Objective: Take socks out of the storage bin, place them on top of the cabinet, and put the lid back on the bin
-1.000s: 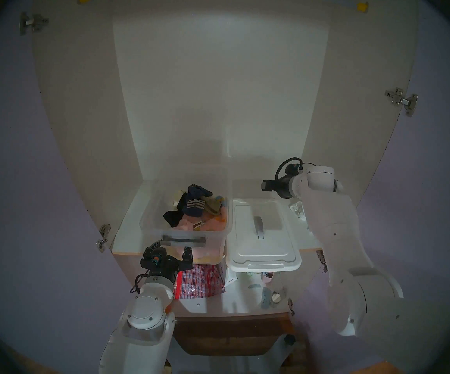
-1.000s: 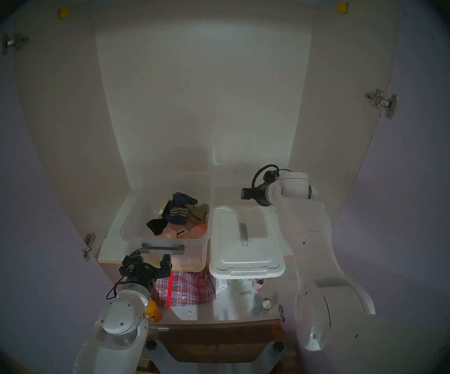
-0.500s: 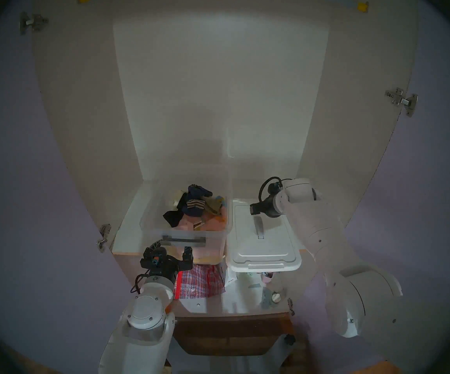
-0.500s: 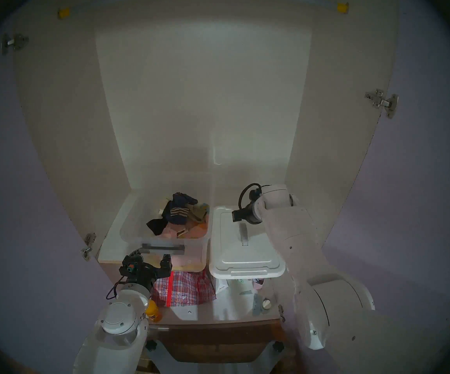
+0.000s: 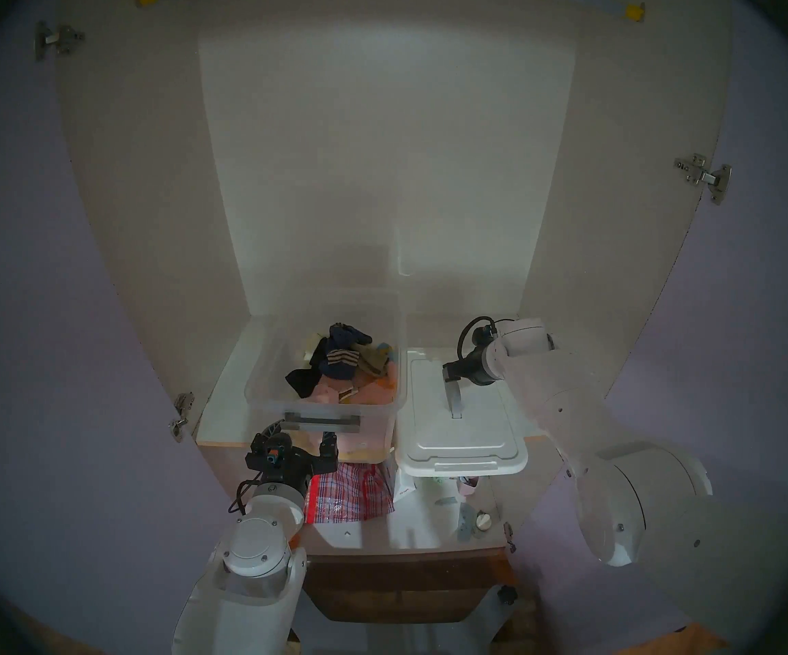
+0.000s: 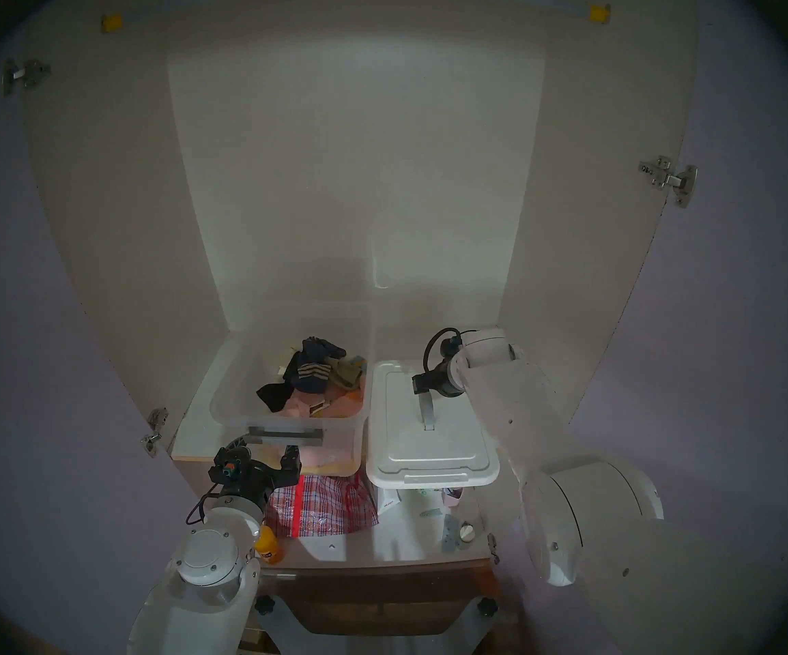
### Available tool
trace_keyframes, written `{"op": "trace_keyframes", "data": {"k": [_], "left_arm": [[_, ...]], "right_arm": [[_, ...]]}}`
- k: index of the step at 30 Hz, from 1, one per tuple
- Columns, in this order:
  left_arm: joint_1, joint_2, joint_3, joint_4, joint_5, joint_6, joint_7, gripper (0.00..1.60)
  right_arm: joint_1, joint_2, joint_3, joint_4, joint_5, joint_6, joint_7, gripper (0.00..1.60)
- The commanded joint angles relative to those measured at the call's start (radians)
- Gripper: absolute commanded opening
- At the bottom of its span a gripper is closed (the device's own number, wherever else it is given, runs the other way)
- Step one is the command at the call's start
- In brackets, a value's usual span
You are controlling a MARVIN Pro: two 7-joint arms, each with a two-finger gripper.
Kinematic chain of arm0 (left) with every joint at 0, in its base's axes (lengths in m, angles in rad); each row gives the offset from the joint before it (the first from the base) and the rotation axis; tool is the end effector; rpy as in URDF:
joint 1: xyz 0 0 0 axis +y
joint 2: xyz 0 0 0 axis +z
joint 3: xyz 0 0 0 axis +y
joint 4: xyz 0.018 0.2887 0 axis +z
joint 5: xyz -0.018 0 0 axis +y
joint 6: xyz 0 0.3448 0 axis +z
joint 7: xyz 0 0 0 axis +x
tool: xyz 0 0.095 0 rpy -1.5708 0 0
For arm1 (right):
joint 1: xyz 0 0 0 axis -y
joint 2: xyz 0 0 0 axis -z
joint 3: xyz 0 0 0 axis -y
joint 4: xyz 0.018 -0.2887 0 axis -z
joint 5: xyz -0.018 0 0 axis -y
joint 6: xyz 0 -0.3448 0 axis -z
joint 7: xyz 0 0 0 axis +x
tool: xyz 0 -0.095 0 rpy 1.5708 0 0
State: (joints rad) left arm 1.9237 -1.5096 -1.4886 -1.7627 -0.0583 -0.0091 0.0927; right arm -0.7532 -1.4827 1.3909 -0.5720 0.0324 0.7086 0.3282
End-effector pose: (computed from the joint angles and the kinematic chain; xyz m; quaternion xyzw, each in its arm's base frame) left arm 0.3468 -0.0147 -0.3660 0.7606 0.0057 0.6492 0.0045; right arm 0.6119 0.0040 -0.3414 -0.9388 -0.1045 -0.3160 0.0883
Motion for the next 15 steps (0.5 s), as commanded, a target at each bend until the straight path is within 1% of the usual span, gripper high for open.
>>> {"op": "trace_keyframes", "data": {"k": [1, 2, 5, 7, 14, 15], "left_arm": [[-0.02, 0.003, 0.0, -0.036, 0.0, -0.01, -0.004, 1.6], [-0.02, 0.003, 0.0, -0.036, 0.0, -0.01, -0.004, 1.6], [-0.021, 0.003, 0.001, -0.036, 0.0, -0.01, -0.003, 1.6], [-0.021, 0.004, 0.002, -0.035, -0.001, -0.01, -0.002, 1.6], [-0.021, 0.006, 0.003, -0.036, -0.003, -0.01, 0.0, 1.6], [-0.021, 0.007, 0.003, -0.036, -0.003, -0.01, 0.0, 1.6]], "right_arm": [[0.063, -0.016, 0.002, 0.05, -0.001, -0.063, -0.011, 1.6], [0.063, -0.016, 0.002, 0.05, -0.001, -0.063, -0.011, 1.6], [0.073, -0.024, 0.0, 0.092, -0.002, -0.084, -0.01, 1.6], [0.08, -0.03, 0.01, 0.122, 0.007, -0.102, -0.008, 1.6], [0.093, -0.053, 0.022, 0.217, 0.009, -0.212, -0.038, 1.6], [0.1, -0.057, 0.022, 0.236, 0.008, -0.231, -0.042, 1.51]]}}
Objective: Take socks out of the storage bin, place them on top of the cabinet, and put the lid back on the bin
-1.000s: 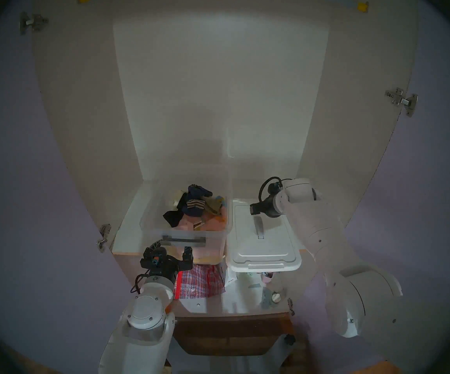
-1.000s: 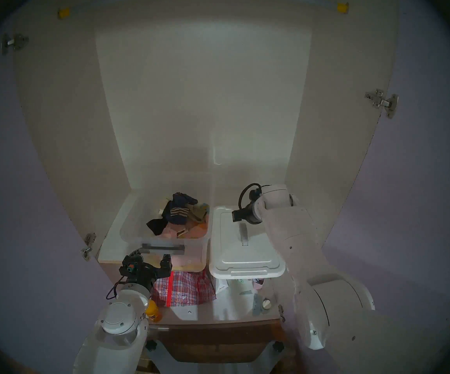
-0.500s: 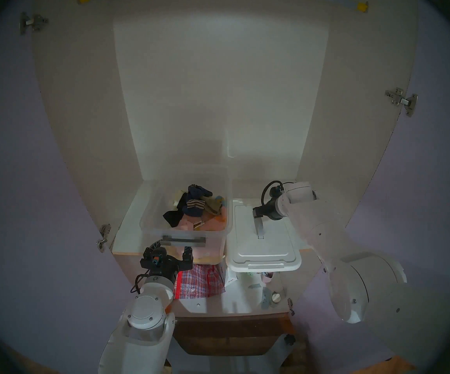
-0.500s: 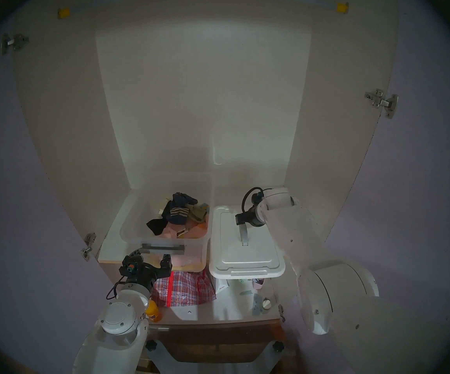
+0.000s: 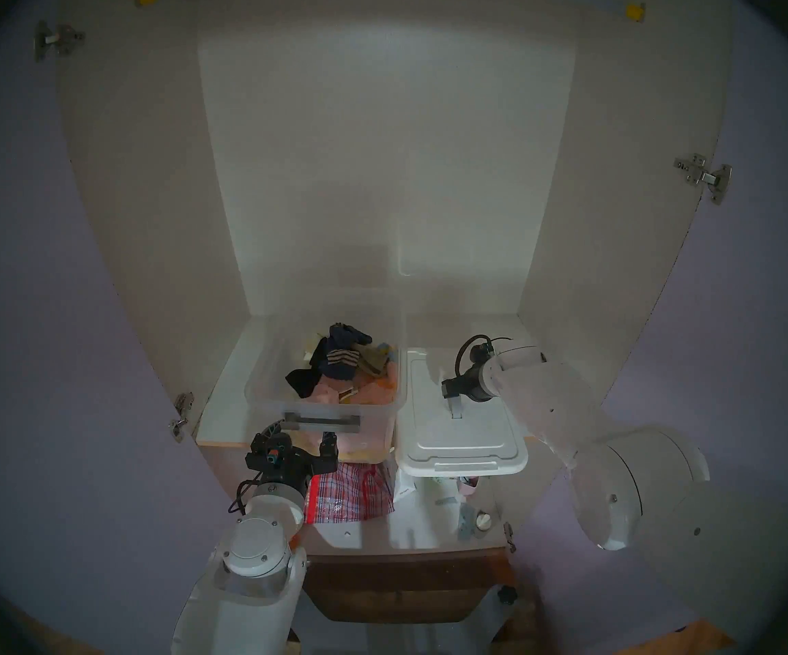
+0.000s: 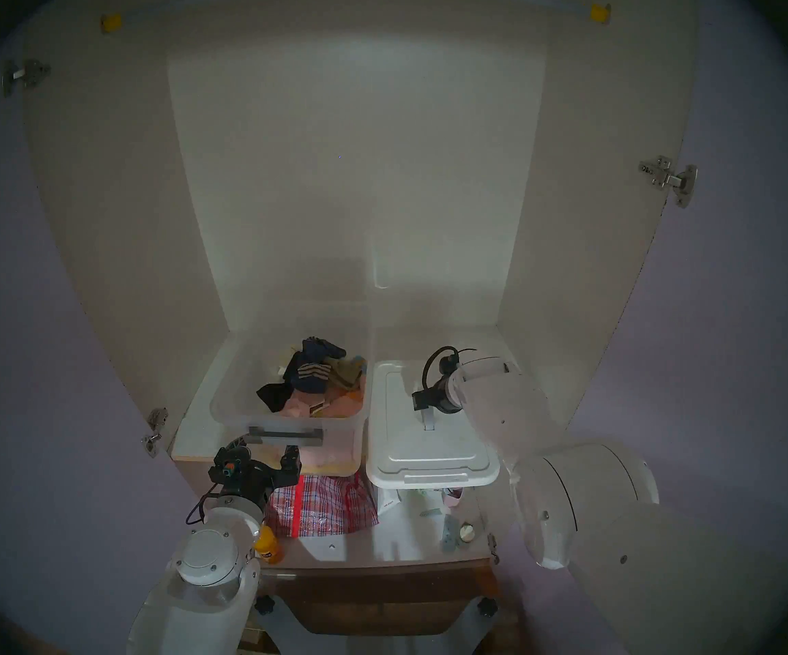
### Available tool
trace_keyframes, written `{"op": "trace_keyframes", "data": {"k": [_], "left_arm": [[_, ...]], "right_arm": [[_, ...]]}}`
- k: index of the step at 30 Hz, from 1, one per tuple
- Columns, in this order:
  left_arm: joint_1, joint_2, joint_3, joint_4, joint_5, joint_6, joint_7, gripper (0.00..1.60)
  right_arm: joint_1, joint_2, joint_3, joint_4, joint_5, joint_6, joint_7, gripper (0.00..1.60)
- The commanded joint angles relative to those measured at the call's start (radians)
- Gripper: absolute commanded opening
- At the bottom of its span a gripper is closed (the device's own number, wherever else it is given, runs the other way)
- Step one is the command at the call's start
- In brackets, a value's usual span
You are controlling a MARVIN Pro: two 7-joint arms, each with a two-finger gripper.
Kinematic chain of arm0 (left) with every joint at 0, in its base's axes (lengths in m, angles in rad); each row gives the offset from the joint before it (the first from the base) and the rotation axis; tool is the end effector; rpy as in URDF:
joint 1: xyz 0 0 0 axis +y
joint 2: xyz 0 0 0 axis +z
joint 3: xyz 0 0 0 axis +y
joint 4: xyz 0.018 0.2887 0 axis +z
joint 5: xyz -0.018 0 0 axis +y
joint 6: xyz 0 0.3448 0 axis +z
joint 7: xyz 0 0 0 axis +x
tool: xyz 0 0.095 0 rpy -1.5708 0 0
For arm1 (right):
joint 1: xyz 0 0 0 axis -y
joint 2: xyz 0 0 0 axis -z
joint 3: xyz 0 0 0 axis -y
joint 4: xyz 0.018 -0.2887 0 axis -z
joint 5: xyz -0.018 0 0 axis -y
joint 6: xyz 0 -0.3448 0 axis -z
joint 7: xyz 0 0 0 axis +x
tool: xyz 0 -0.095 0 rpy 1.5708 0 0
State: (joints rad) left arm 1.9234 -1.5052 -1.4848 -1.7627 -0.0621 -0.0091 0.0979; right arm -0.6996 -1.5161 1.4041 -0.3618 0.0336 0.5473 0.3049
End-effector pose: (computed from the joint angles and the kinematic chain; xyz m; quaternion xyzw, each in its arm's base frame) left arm 0.3467 -0.0150 -0.3660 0.7607 0.0060 0.6490 0.0043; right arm 0.6065 0.0088 -0.3785 -0.9373 -0.0976 -0.3220 0.0909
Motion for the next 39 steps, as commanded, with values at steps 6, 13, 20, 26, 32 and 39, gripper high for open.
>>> {"op": "trace_keyframes", "data": {"k": [6, 13, 20, 26, 32, 39], "left_arm": [[-0.021, 0.004, 0.001, -0.036, -0.001, -0.011, -0.003, 1.6], [-0.021, 0.007, 0.003, -0.036, -0.003, -0.011, -0.001, 1.6], [-0.022, 0.008, 0.004, -0.035, -0.004, -0.011, 0.002, 1.6], [-0.022, 0.009, 0.006, -0.033, -0.005, -0.011, 0.004, 1.6], [-0.023, 0.011, 0.007, -0.032, -0.006, -0.01, 0.007, 1.6], [-0.023, 0.013, 0.009, -0.032, -0.008, -0.011, 0.009, 1.6]], "right_arm": [[0.074, -0.034, 0.019, 0.109, 0.009, -0.118, -0.041, 0.67], [0.092, -0.025, 0.024, 0.135, 0.008, -0.147, -0.042, 0.57], [0.116, -0.005, 0.038, 0.115, 0.013, -0.154, -0.056, 0.14], [0.147, 0.01, 0.056, 0.086, 0.021, -0.154, -0.059, 0.09], [0.181, 0.016, 0.099, 0.058, 0.044, -0.15, -0.08, 0.06], [0.209, 0.027, 0.132, 0.019, 0.047, -0.147, -0.091, 0.02]]}}
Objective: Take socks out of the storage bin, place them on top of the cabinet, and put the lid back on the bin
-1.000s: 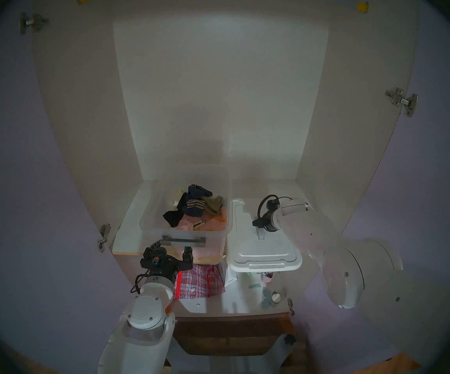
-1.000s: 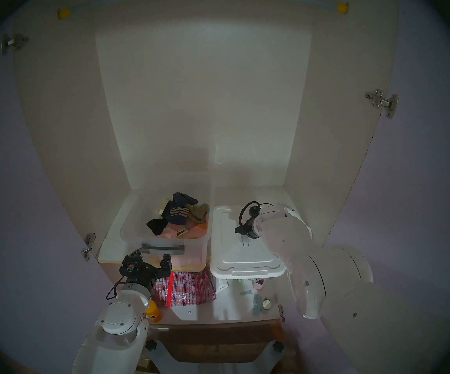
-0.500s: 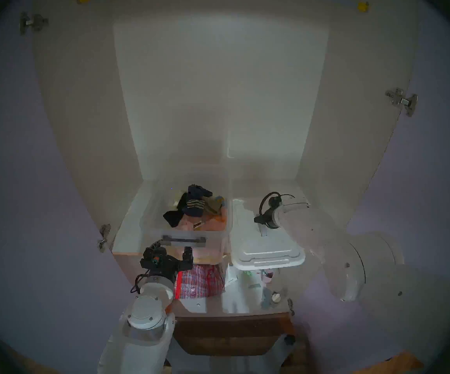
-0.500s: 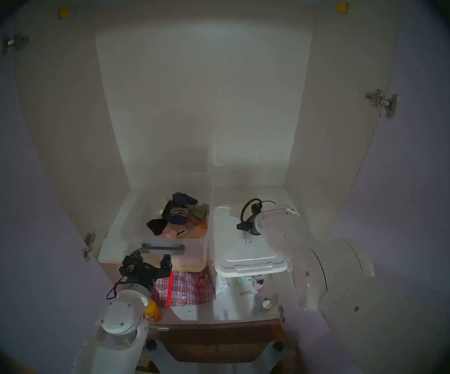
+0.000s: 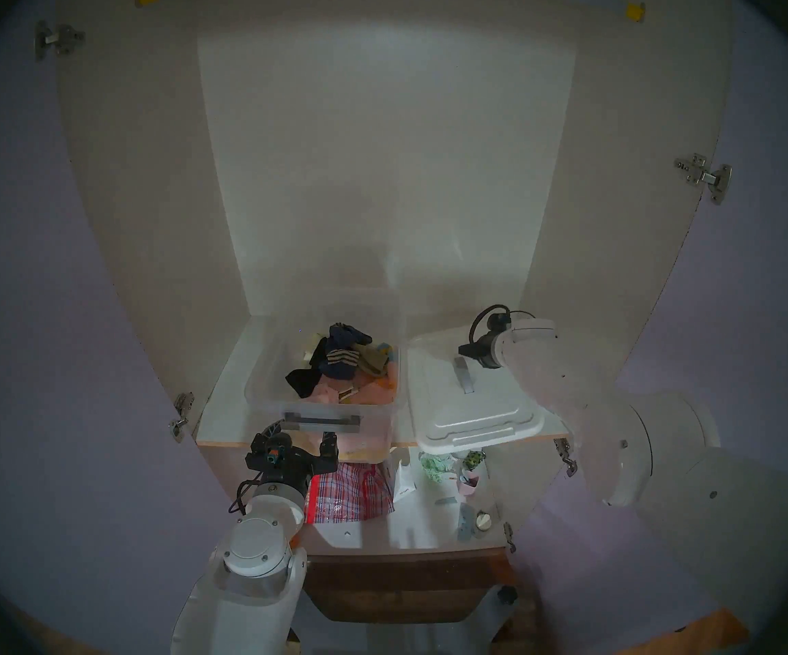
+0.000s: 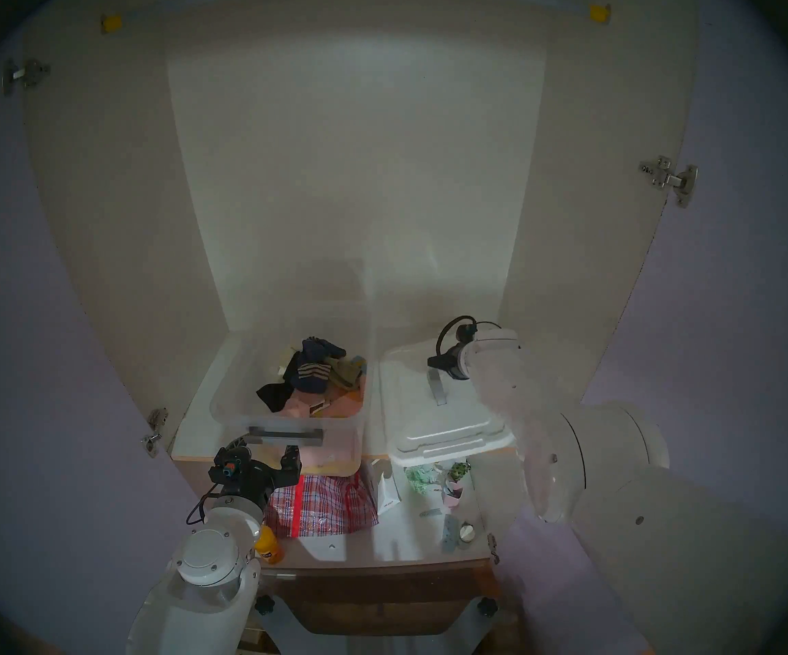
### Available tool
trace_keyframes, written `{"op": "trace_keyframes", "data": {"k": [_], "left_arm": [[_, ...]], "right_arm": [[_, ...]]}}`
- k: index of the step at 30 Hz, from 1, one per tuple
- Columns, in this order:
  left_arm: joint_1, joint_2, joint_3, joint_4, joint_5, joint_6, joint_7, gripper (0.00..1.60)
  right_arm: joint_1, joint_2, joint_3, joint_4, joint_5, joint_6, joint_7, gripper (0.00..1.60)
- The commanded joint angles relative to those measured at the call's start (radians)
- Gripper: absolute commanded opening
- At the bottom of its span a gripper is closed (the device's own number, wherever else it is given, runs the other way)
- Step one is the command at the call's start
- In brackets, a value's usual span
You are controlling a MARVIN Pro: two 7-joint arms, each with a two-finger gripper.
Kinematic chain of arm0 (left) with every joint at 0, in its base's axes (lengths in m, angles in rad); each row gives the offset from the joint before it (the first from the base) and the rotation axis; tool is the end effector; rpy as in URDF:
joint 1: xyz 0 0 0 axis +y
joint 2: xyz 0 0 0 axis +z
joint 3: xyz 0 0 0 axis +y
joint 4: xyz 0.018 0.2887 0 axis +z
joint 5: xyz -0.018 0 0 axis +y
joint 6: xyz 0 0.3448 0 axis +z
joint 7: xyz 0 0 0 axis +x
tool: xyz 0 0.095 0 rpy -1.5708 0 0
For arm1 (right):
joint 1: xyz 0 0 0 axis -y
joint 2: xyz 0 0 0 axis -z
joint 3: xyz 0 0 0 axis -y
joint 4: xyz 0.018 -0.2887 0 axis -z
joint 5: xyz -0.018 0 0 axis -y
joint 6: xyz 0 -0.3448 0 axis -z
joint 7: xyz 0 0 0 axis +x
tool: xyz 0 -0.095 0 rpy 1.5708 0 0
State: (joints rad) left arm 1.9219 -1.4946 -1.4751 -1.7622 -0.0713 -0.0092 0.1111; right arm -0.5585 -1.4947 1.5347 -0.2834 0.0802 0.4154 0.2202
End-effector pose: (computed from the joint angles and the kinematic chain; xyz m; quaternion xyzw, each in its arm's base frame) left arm 0.3468 -0.0157 -0.3661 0.7610 0.0068 0.6488 0.0038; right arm 0.6528 -0.0277 -0.3068 -0.8997 -0.0153 -0.4273 0.0879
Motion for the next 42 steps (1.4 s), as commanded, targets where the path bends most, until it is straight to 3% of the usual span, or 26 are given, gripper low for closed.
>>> {"op": "trace_keyframes", "data": {"k": [1, 6, 8, 10, 11, 12, 15, 24, 30, 39, 40, 41, 42], "left_arm": [[-0.021, 0.003, -0.001, -0.034, 0.001, -0.011, -0.004, 1.6], [-0.02, 0.007, 0.001, -0.037, -0.002, -0.011, -0.004, 1.6], [-0.02, 0.008, 0.001, -0.038, -0.003, -0.011, -0.004, 1.6], [-0.02, 0.009, 0.002, -0.038, -0.004, -0.011, -0.004, 1.6], [-0.02, 0.009, 0.002, -0.038, -0.004, -0.011, -0.004, 1.6], [-0.02, 0.01, 0.002, -0.038, -0.005, -0.011, -0.003, 1.6], [-0.02, 0.011, 0.003, -0.038, -0.005, -0.011, -0.002, 1.6], [-0.021, 0.014, 0.005, -0.037, -0.008, -0.011, 0.001, 1.6], [-0.021, 0.015, 0.007, -0.036, -0.009, -0.011, 0.004, 1.6], [-0.023, 0.017, 0.01, -0.034, -0.011, -0.011, 0.009, 1.6], [-0.023, 0.017, 0.01, -0.033, -0.011, -0.011, 0.009, 1.6], [-0.023, 0.017, 0.01, -0.033, -0.011, -0.011, 0.01, 1.6], [-0.023, 0.018, 0.01, -0.032, -0.012, -0.011, 0.011, 1.6]], "right_arm": [[0.069, 0.005, 0.006, -0.064, 0.004, -0.006, -0.004, 0.02], [0.03, 0.001, 0.004, -0.087, 0.008, 0.054, 0.032, 0.0], [0.006, 0.0, 0.001, -0.099, 0.009, 0.074, 0.057, 0.04], [-0.011, 0.0, -0.014, -0.106, -0.005, 0.081, 0.075, 0.18], [-0.012, -0.001, -0.014, -0.095, -0.001, 0.09, 0.083, 0.33], [-0.017, 0.001, -0.026, -0.092, -0.009, 0.077, 0.091, 1.6], [-0.023, -0.002, -0.035, -0.072, -0.011, 0.05, 0.096, 1.6], [-0.016, -0.005, -0.058, 0.075, -0.021, -0.147, 0.135, 1.6], [-0.025, -0.012, -0.058, 0.139, -0.026, -0.187, 0.105, 1.6], [-0.067, -0.012, -0.045, 0.139, -0.019, -0.23, 0.086, 1.6], [-0.073, -0.011, -0.044, 0.139, -0.019, -0.236, 0.082, 1.54], [-0.076, -0.009, -0.043, 0.14, -0.019, -0.238, 0.08, 1.35], [-0.078, -0.008, -0.041, 0.141, -0.019, -0.24, 0.078, 1.0]]}}
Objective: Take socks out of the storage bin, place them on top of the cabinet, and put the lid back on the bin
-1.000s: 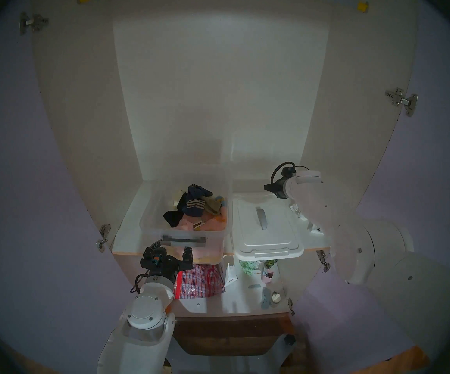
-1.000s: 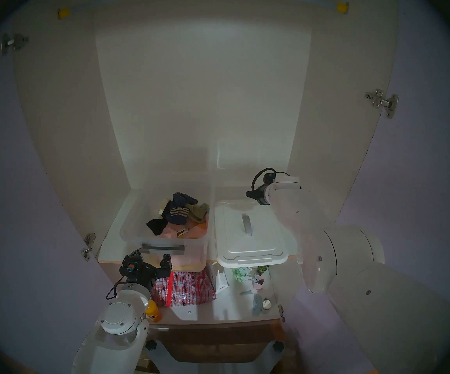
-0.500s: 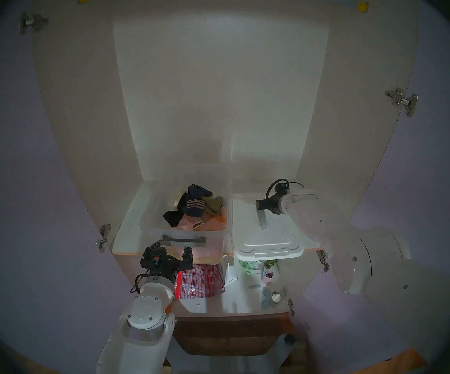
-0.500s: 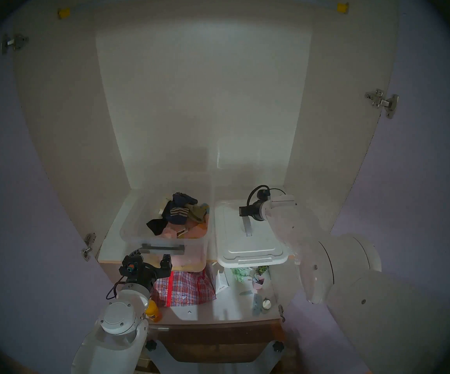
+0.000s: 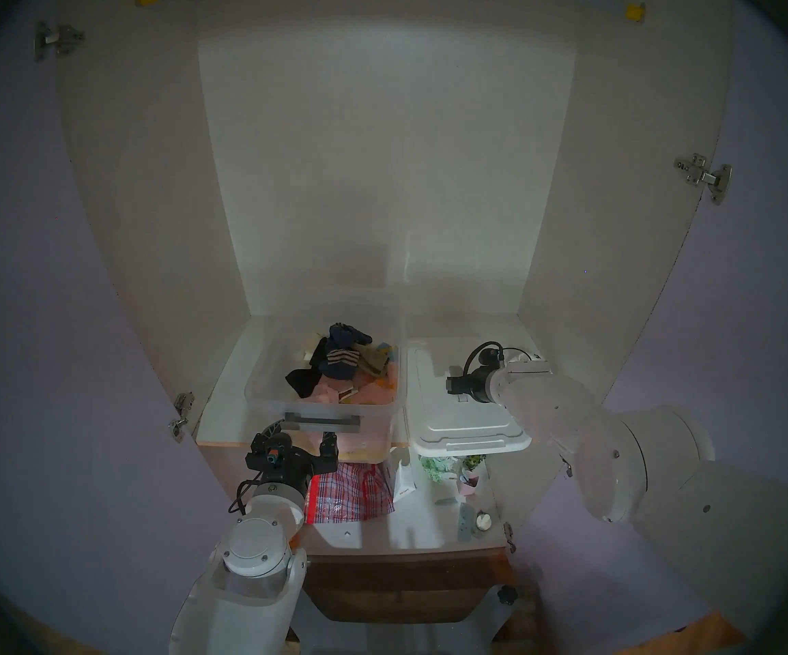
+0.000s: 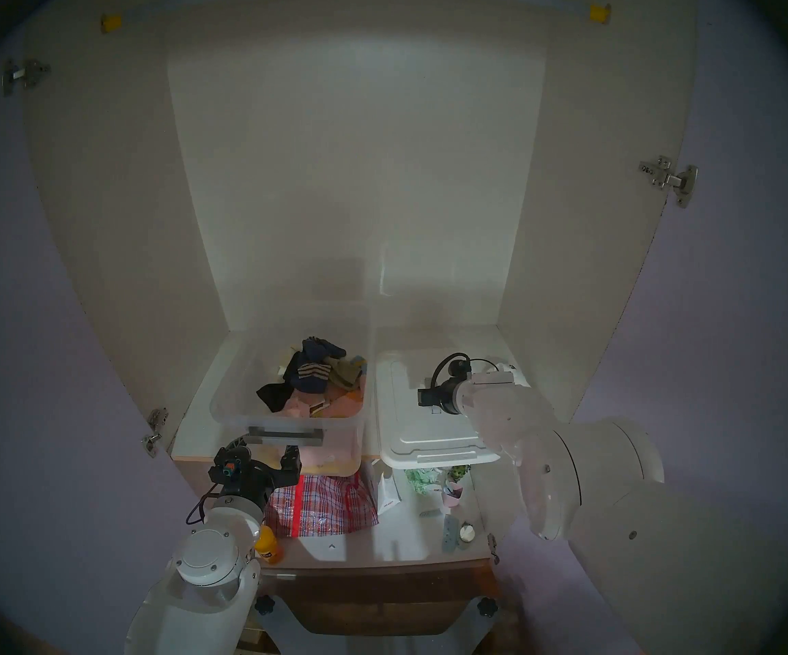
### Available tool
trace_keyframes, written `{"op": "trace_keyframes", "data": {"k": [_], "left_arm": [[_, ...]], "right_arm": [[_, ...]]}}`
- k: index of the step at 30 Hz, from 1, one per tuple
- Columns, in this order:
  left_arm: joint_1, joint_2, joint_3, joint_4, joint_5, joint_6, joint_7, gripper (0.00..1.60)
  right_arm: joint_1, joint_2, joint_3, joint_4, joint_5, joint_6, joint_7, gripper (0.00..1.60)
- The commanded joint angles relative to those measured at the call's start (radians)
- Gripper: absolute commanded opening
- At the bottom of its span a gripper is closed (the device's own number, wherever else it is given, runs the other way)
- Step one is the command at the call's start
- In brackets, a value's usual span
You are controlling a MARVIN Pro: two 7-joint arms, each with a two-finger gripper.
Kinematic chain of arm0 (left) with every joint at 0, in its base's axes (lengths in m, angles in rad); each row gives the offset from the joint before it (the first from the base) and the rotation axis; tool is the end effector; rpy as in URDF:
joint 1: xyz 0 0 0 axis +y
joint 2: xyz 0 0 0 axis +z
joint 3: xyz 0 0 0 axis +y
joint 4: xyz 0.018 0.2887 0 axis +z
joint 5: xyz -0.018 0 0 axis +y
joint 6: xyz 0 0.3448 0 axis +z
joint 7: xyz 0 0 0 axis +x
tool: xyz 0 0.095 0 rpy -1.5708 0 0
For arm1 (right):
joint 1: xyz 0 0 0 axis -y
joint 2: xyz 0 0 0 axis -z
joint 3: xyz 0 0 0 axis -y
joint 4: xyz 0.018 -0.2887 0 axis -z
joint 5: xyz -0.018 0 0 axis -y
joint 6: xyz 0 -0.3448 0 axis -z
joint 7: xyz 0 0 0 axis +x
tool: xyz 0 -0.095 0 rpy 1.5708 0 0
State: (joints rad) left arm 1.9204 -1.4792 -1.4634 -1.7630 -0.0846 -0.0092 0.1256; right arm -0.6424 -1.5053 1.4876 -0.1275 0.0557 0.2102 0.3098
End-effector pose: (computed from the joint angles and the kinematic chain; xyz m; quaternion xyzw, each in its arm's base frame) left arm 0.3467 -0.0161 -0.3660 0.7611 0.0070 0.6486 0.0039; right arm 0.6006 -0.0144 -0.4051 -0.9058 -0.0613 -0.4050 0.1087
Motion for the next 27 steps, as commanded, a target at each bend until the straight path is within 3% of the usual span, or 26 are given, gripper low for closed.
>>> {"op": "trace_keyframes", "data": {"k": [1, 5, 10, 12, 16, 19, 23, 27], "left_arm": [[-0.022, 0.002, -0.001, -0.031, 0.002, -0.011, -0.003, 1.6], [-0.022, 0.003, 0.0, -0.031, 0.001, -0.011, -0.002, 1.6], [-0.022, 0.005, 0.001, -0.032, 0.0, -0.011, 0.0, 1.6], [-0.022, 0.006, 0.002, -0.032, -0.001, -0.011, 0.001, 1.6], [-0.022, 0.008, 0.003, -0.032, -0.002, -0.011, 0.002, 1.6], [-0.022, 0.009, 0.003, -0.033, -0.003, -0.011, 0.002, 1.6], [-0.022, 0.01, 0.004, -0.034, -0.004, -0.011, 0.003, 1.6], [-0.022, 0.012, 0.005, -0.034, -0.006, -0.012, 0.003, 1.6]], "right_arm": [[0.002, 0.004, 0.007, -0.014, 0.006, -0.035, -0.015, 0.73], [-0.01, 0.01, 0.012, -0.008, 0.004, -0.035, -0.025, 0.33], [-0.019, 0.013, 0.001, 0.008, -0.01, -0.007, -0.022, 0.18], [-0.027, 0.011, -0.004, 0.014, -0.015, 0.003, -0.019, 0.33], [-0.039, 0.009, -0.032, 0.025, -0.038, 0.058, 0.026, 0.36], [-0.052, 0.004, -0.05, 0.025, -0.054, 0.082, 0.052, 0.29], [-0.062, 0.002, -0.132, 0.017, -0.092, 0.12, 0.132, 0.24], [-0.06, 0.01, -0.204, 0.012, -0.12, 0.191, 0.261, 0.16]]}}
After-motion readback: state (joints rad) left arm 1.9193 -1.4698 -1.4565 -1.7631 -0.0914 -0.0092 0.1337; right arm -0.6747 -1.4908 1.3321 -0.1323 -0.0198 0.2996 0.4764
